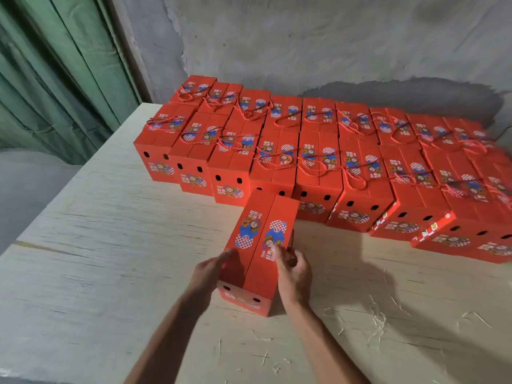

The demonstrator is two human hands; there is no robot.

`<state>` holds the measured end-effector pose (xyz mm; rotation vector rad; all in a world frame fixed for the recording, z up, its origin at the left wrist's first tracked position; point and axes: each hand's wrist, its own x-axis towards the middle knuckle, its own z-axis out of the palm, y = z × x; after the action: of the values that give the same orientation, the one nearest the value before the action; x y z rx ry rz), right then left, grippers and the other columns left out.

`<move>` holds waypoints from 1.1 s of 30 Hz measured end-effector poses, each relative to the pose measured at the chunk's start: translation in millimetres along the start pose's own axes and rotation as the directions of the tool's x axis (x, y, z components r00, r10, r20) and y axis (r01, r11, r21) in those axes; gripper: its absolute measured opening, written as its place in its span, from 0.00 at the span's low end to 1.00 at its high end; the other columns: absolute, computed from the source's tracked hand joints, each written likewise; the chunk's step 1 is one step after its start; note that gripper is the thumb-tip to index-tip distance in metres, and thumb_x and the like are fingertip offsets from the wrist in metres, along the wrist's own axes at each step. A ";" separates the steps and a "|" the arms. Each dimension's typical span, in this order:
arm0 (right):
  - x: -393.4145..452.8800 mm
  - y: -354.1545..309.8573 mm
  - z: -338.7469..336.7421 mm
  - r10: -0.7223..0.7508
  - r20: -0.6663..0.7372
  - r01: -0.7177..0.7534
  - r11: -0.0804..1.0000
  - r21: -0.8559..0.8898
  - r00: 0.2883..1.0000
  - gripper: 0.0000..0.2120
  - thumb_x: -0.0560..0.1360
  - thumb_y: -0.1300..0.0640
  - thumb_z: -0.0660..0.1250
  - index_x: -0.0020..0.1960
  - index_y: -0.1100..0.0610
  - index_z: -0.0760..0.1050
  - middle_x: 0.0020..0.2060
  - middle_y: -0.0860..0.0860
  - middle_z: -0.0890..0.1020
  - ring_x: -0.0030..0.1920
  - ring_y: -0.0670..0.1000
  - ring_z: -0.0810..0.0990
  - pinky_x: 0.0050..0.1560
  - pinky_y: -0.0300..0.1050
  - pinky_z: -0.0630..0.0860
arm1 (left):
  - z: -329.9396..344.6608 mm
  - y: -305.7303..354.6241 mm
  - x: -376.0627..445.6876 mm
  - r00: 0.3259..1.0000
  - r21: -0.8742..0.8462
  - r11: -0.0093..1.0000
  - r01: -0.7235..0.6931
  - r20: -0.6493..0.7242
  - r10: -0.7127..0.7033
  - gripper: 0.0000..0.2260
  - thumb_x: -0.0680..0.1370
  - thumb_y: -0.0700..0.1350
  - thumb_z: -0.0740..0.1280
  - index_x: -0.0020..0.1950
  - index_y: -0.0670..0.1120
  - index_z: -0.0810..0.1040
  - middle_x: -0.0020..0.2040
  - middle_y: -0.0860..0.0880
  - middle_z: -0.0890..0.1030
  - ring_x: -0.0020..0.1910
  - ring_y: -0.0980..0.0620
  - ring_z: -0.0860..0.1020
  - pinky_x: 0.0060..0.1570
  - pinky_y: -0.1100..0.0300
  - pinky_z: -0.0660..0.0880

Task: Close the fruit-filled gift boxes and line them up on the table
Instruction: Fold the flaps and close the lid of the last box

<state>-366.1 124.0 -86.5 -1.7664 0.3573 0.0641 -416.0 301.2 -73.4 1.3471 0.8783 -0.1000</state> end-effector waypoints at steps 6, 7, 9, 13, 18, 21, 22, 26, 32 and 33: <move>-0.2 -14.5 -7.1 -0.145 -0.018 0.137 0.963 -0.232 0.989 0.13 0.74 0.46 0.76 0.44 0.52 0.75 0.36 0.45 0.82 0.37 0.50 0.80 0.34 0.45 0.74 | 3.5 44.5 27.3 0.972 -0.132 0.991 0.010 0.236 0.021 0.14 0.76 0.41 0.74 0.58 0.36 0.80 0.52 0.40 0.85 0.47 0.45 0.85 0.41 0.51 0.82; -0.2 -17.4 -6.5 -0.215 -0.013 0.204 0.944 -0.260 0.977 0.11 0.74 0.48 0.76 0.44 0.52 0.76 0.36 0.45 0.82 0.38 0.49 0.80 0.37 0.47 0.75 | 8.3 52.3 27.4 0.979 -0.161 0.986 -0.040 0.192 0.071 0.08 0.77 0.37 0.73 0.54 0.36 0.80 0.52 0.43 0.86 0.49 0.47 0.85 0.43 0.52 0.80; -2.4 -27.0 -2.2 -0.308 0.006 0.299 0.919 -0.255 0.951 0.08 0.75 0.50 0.75 0.42 0.49 0.77 0.35 0.44 0.82 0.38 0.44 0.80 0.38 0.45 0.76 | 18.7 66.9 24.4 0.964 -0.093 0.971 -0.219 0.136 0.230 0.06 0.77 0.33 0.71 0.43 0.42 0.82 0.49 0.48 0.87 0.51 0.50 0.84 0.47 0.55 0.78; -8.5 -58.9 23.2 -0.297 0.127 0.296 0.955 0.031 0.946 0.04 0.81 0.55 0.69 0.48 0.53 0.79 0.38 0.46 0.83 0.38 0.46 0.80 0.40 0.47 0.77 | 37.0 84.4 -5.3 0.783 0.218 0.755 -0.619 0.250 0.569 0.03 0.80 0.37 0.69 0.47 0.43 0.80 0.43 0.49 0.85 0.41 0.56 0.82 0.41 0.64 0.76; -11.3 -94.4 50.1 -0.151 0.127 0.094 0.924 0.371 0.980 0.09 0.84 0.68 0.58 0.48 0.61 0.74 0.39 0.53 0.76 0.42 0.49 0.73 0.43 0.42 0.72 | 45.4 107.9 -29.2 0.535 0.598 0.254 -0.760 0.355 0.766 0.10 0.85 0.50 0.61 0.56 0.47 0.81 0.51 0.51 0.81 0.48 0.50 0.78 0.44 0.53 0.77; -12.7 -99.3 52.1 -0.116 0.146 0.062 0.941 0.332 0.982 0.10 0.85 0.65 0.56 0.50 0.63 0.75 0.38 0.53 0.75 0.39 0.47 0.73 0.41 0.40 0.71 | 41.9 120.1 -31.5 0.498 0.606 0.216 -0.766 0.346 0.795 0.10 0.84 0.48 0.64 0.54 0.46 0.83 0.51 0.49 0.81 0.49 0.48 0.77 0.46 0.50 0.77; -13.1 -99.6 52.5 -0.102 0.170 0.031 0.926 0.377 0.980 0.11 0.85 0.65 0.56 0.49 0.62 0.75 0.37 0.52 0.76 0.37 0.45 0.75 0.40 0.40 0.71 | 40.6 121.4 -30.7 0.481 0.616 0.185 -0.766 0.358 0.800 0.10 0.84 0.47 0.64 0.54 0.46 0.84 0.52 0.48 0.81 0.51 0.47 0.76 0.47 0.49 0.77; -14.9 -108.5 54.4 -0.058 0.199 -0.052 0.860 0.508 0.978 0.14 0.85 0.67 0.57 0.45 0.60 0.77 0.33 0.46 0.81 0.34 0.42 0.78 0.37 0.36 0.74 | 36.8 121.9 -26.6 0.483 0.541 0.238 -0.807 0.372 0.793 0.11 0.84 0.47 0.63 0.52 0.45 0.83 0.50 0.47 0.83 0.49 0.45 0.79 0.47 0.48 0.76; -22.2 -119.6 46.5 -0.057 0.152 0.004 0.944 0.329 0.987 0.16 0.82 0.60 0.61 0.37 0.62 0.75 0.32 0.55 0.76 0.37 0.48 0.73 0.38 0.44 0.68 | 40.8 108.3 -26.1 0.652 0.370 0.541 -0.755 0.332 0.682 0.17 0.86 0.55 0.55 0.43 0.49 0.74 0.33 0.52 0.79 0.32 0.54 0.76 0.32 0.58 0.71; -22.7 -123.3 44.8 -0.055 0.159 0.005 0.954 0.299 0.986 0.16 0.82 0.58 0.63 0.37 0.64 0.74 0.33 0.54 0.76 0.37 0.49 0.72 0.39 0.46 0.68 | 40.1 106.4 -27.7 0.656 0.342 0.562 -0.753 0.321 0.683 0.17 0.86 0.55 0.54 0.43 0.50 0.74 0.33 0.53 0.78 0.31 0.56 0.75 0.31 0.61 0.70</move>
<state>-347.3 194.2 25.0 -1.4554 0.2062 0.1285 -358.3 283.5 26.9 2.0299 0.0897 0.2568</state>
